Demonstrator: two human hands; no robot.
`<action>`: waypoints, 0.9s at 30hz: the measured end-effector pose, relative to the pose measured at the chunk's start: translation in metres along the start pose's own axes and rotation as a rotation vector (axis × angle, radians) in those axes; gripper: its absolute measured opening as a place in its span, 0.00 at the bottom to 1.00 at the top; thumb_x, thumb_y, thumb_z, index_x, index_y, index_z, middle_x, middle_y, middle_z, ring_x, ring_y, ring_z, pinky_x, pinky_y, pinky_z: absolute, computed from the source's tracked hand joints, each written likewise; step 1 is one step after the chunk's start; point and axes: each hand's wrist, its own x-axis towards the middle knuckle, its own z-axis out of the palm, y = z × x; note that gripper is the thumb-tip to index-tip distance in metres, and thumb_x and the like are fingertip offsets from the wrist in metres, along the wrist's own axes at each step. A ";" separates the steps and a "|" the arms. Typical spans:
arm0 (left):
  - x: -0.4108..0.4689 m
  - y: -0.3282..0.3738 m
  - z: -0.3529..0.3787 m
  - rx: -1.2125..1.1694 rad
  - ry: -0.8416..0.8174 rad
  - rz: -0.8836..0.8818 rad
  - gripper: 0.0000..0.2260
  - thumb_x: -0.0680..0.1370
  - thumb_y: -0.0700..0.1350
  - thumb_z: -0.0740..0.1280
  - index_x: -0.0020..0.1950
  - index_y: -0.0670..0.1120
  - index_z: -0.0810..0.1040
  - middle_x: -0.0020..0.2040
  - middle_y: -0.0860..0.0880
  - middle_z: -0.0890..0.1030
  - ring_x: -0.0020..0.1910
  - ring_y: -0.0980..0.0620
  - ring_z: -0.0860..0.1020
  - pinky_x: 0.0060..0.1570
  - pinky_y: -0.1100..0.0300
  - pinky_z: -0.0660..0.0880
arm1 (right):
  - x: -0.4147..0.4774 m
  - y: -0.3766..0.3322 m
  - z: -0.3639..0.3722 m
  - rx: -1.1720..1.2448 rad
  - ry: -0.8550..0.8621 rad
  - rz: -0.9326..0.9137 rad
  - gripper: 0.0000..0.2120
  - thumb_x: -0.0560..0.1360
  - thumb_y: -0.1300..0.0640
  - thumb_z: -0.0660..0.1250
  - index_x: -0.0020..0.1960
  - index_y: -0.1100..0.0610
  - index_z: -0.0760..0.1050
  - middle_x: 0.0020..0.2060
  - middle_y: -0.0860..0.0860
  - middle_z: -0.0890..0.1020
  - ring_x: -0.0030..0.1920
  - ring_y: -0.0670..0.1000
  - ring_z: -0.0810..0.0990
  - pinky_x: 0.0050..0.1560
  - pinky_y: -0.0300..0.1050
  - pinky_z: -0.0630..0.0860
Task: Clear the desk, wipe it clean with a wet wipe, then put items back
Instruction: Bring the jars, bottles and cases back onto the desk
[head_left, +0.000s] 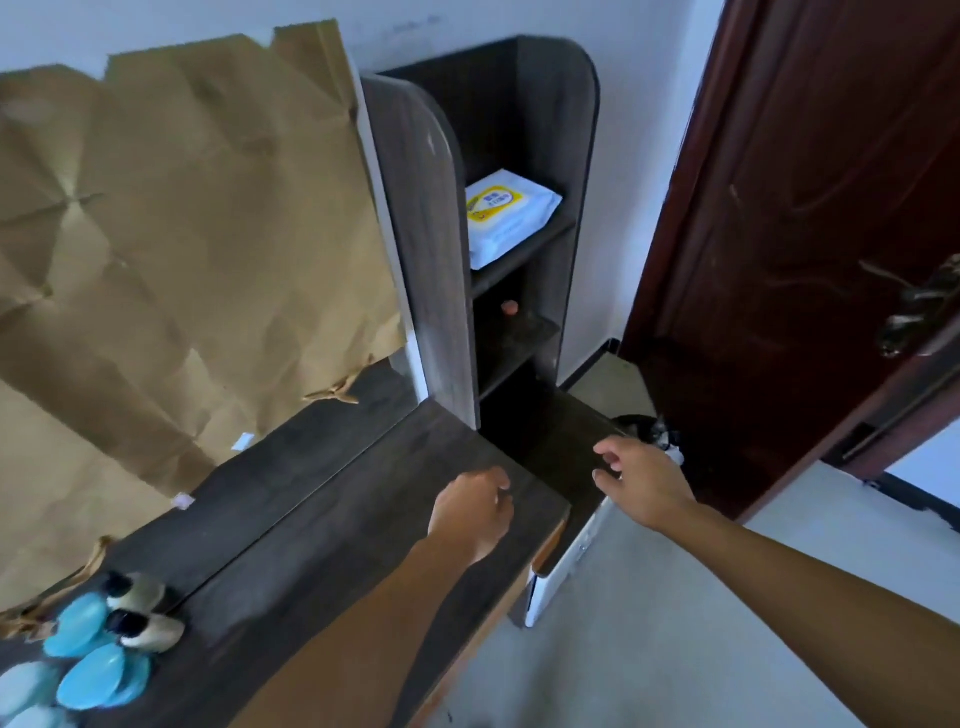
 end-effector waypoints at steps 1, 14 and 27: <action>0.009 0.004 0.002 0.004 -0.004 0.007 0.10 0.79 0.47 0.59 0.58 0.49 0.77 0.53 0.49 0.82 0.53 0.47 0.79 0.49 0.59 0.70 | 0.010 0.007 -0.001 -0.003 -0.011 0.008 0.17 0.73 0.52 0.68 0.61 0.53 0.75 0.55 0.51 0.81 0.55 0.51 0.79 0.54 0.51 0.77; 0.165 0.008 0.008 -0.025 -0.018 -0.074 0.12 0.79 0.47 0.61 0.60 0.49 0.76 0.52 0.51 0.82 0.51 0.48 0.79 0.51 0.57 0.74 | 0.193 0.032 -0.013 -0.129 -0.123 -0.050 0.19 0.75 0.50 0.66 0.65 0.53 0.71 0.55 0.53 0.80 0.55 0.54 0.79 0.54 0.51 0.77; 0.211 -0.001 0.015 -0.016 0.128 -0.469 0.11 0.77 0.48 0.62 0.58 0.52 0.77 0.48 0.54 0.83 0.50 0.50 0.80 0.50 0.57 0.75 | 0.387 -0.026 0.016 -0.305 -0.231 -0.403 0.22 0.74 0.51 0.67 0.66 0.54 0.69 0.61 0.57 0.74 0.59 0.61 0.75 0.53 0.52 0.76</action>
